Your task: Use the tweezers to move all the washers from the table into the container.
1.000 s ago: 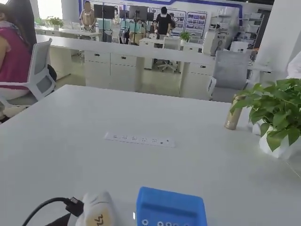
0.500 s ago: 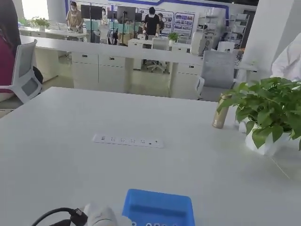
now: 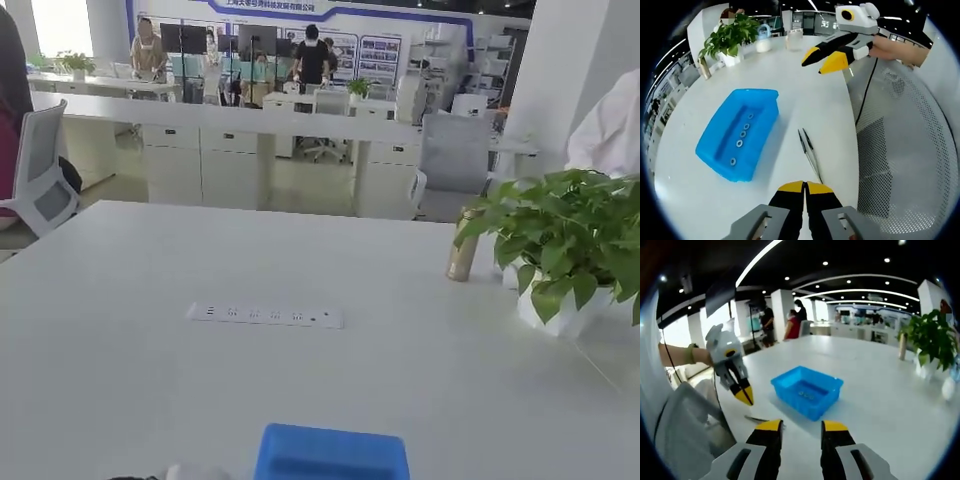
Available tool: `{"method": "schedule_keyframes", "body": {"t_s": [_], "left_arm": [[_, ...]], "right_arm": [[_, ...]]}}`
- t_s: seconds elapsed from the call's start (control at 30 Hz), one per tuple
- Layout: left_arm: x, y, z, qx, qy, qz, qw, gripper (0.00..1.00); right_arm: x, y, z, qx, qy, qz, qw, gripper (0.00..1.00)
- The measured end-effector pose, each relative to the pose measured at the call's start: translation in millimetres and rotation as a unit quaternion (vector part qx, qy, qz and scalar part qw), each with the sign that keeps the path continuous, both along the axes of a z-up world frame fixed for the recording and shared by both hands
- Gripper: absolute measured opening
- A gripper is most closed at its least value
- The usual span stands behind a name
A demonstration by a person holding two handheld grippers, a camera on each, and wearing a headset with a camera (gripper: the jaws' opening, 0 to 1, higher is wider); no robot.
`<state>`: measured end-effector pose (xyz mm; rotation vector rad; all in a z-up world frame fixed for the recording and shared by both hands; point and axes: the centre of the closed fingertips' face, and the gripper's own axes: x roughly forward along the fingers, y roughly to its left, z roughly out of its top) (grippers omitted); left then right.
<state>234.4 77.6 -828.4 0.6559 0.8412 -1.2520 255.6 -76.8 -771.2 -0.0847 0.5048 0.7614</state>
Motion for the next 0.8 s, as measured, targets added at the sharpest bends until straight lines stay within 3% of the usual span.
{"method": "schedule_keyframes", "body": {"t_s": [0.1,0.17,0.2,0.27,0.3,0.37,0.4,0.43,0.5,0.53,0.63,0.7,0.73,0.77,0.8], "left_arm": [[4.4,0.5,13.2,-0.043,0.000,0.051,0.9978,0.00],[10.9,-0.2,27.4,-0.092,-0.004,0.099,0.9908,0.00],[14.1,0.0,36.4,-0.122,-0.004,0.127,0.9844,0.00],[18.6,1.9,49.3,-0.162,-0.007,0.167,0.9725,0.07],[22.2,4.9,57.8,-0.186,-0.016,0.190,0.9638,0.15],[25.8,10.9,68.9,-0.214,-0.032,0.224,0.9502,0.24],[26.9,12.8,72.5,-0.222,-0.041,0.231,0.9464,0.28],[28.0,17.2,78.5,-0.233,-0.055,0.246,0.9393,0.31],[29.1,20.9,86.3,-0.248,-0.074,0.262,0.9298,0.40],[28.6,22.5,90.8,-0.260,-0.081,0.274,0.9225,0.44],[26.7,27.9,96.2,-0.271,-0.096,0.303,0.9084,0.55],[25.9,29.9,102.8,-0.290,-0.107,0.325,0.8940,0.62],[26.4,32.1,106.0,-0.301,-0.109,0.342,0.8833,0.65],[26.5,32.8,107.0,-0.305,-0.109,0.347,0.8799,0.68],[27.6,35.3,109.6,-0.315,-0.113,0.359,0.8714,0.72]], "right_arm": [[0.3,1.6,-0.4,0.001,0.003,-0.002,1.0000,0.28],[0.5,4.1,0.8,0.006,0.002,-0.002,1.0000,0.30],[0.5,5.4,1.6,0.008,0.001,-0.003,1.0000,0.33],[2.0,6.6,3.8,0.012,-0.005,-0.005,0.9999,0.39],[3.6,6.3,4.9,0.015,-0.008,-0.008,0.9998,0.43],[7.8,5.9,10.3,0.026,-0.021,-0.018,0.9993,0.50],[8.6,5.6,12.2,0.029,-0.023,-0.021,0.9991,0.55],[10.6,4.2,15.5,0.035,-0.029,-0.027,0.9986,0.58],[11.8,2.2,19.1,0.039,-0.033,-0.032,0.9982,0.63],[12.0,1.8,20.2,0.039,-0.033,-0.032,0.9982,0.64],[13.5,-1.6,23.1,0.029,-0.043,-0.031,0.9981,0.67],[15.4,-3.6,25.9,0.026,-0.052,-0.035,0.9977,0.69],[16.2,-3.8,27.0,0.027,-0.054,-0.036,0.9975,0.71],[17.2,-4.2,28.2,0.030,-0.056,-0.038,0.9973,0.73],[18.4,-3.8,30.1,0.034,-0.060,-0.040,0.9968,0.76]]}}
